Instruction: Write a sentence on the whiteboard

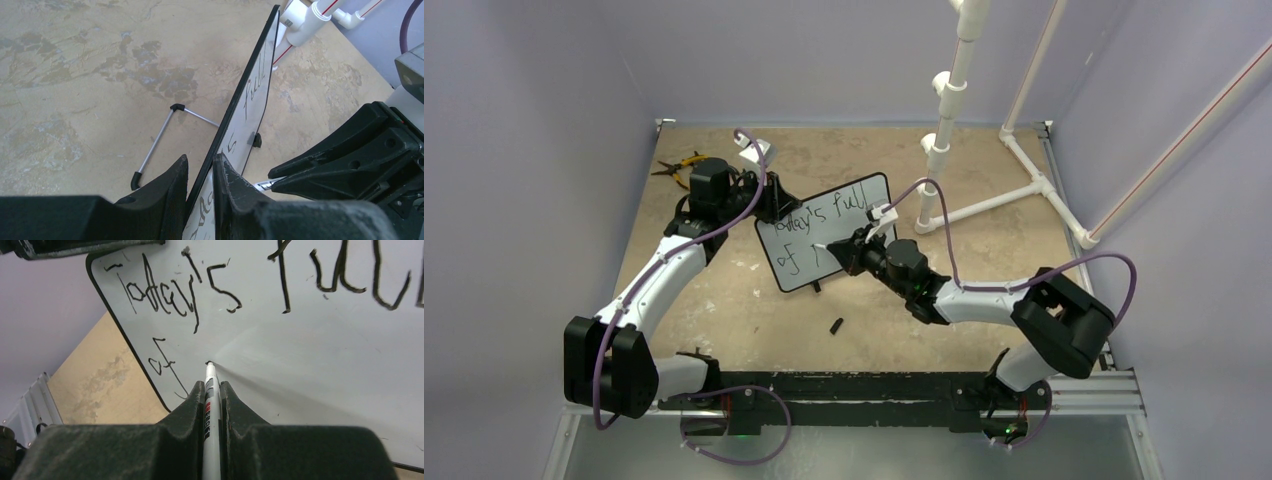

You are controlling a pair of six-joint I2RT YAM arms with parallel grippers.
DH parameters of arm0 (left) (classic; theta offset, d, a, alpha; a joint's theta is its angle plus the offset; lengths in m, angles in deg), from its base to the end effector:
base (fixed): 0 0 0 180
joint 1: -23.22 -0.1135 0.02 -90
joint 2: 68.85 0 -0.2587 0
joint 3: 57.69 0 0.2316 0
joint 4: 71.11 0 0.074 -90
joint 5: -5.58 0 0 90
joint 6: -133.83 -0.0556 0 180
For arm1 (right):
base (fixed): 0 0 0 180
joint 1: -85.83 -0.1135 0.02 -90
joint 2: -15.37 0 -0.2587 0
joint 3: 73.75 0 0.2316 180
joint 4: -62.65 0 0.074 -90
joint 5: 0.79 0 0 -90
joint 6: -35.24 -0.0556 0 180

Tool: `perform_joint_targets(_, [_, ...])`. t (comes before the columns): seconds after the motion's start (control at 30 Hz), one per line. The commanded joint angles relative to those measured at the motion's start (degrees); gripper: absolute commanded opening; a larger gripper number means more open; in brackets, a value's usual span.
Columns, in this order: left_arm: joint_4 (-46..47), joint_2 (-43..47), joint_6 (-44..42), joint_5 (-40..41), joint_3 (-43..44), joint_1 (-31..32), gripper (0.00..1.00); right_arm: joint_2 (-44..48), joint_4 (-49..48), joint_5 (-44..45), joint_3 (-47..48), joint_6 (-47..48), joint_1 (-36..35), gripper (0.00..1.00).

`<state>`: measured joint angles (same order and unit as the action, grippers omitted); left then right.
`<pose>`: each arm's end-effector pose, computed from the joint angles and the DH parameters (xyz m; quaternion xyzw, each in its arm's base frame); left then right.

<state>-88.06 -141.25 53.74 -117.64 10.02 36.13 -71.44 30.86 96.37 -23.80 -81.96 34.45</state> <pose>0.2706 -0.0933 0.2967 0.1813 0.7883 -0.3383 0.4809 0.2049 0.2454 0.2215 -0.1130 0.7287 0.3910 0.5507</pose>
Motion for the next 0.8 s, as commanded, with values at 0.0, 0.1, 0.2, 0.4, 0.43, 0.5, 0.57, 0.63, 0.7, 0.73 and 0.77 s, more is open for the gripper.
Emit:
perform_joint_targets(0.0, [-2.2,-1.2,1.0,0.7,-1.0,0.6,0.22,2.8,0.1,5.9,-0.3,0.2,0.5,0.0])
perform_joint_targets(0.1, [-2.2,-1.2,1.0,0.7,-1.1,0.6,0.22,3.2,0.6,6.3,-1.1,-0.1,0.6,0.0])
perform_joint_targets(0.2, [-2.2,-1.2,1.0,0.6,-1.1,0.6,0.22,3.1,1.2,6.0,-1.5,-0.4,0.6,0.0])
perform_joint_targets(0.4, [-2.2,-1.2,1.0,0.7,-1.1,0.6,0.22,1.5,1.3,3.2,-2.1,-0.9,0.6,0.0])
perform_joint_targets(0.43, [-2.2,-1.2,1.0,0.8,-1.1,0.6,0.22,1.2,0.9,3.3,-2.1,-0.7,0.6,0.0])
perform_joint_targets(0.5, [-2.2,-1.3,1.0,0.7,-1.1,0.6,0.22,0.8,-0.3,2.4,-2.2,0.1,0.6,0.0])
perform_joint_targets(0.57, [-2.2,-1.3,1.0,0.8,-1.2,0.6,0.22,0.1,-1.2,1.3,-2.1,0.0,0.6,0.0])
perform_joint_targets(0.63, [-2.2,-1.3,1.0,0.8,-1.1,0.6,0.22,-0.3,-2.0,0.6,-1.9,0.0,0.6,0.0])
perform_joint_targets(0.7, [-2.2,-1.3,0.9,0.9,-1.2,0.6,0.22,-0.4,-2.6,-0.1,-1.4,0.3,0.6,0.0])
perform_joint_targets(0.73, [-2.2,-1.3,0.9,0.9,-1.1,0.6,0.22,-0.3,-2.7,-0.4,-1.2,0.5,0.5,0.0])
perform_joint_targets(0.77, [-2.2,-1.3,0.9,0.9,-1.1,0.6,0.22,-0.2,-2.7,-0.5,-1.0,0.7,0.6,0.0])
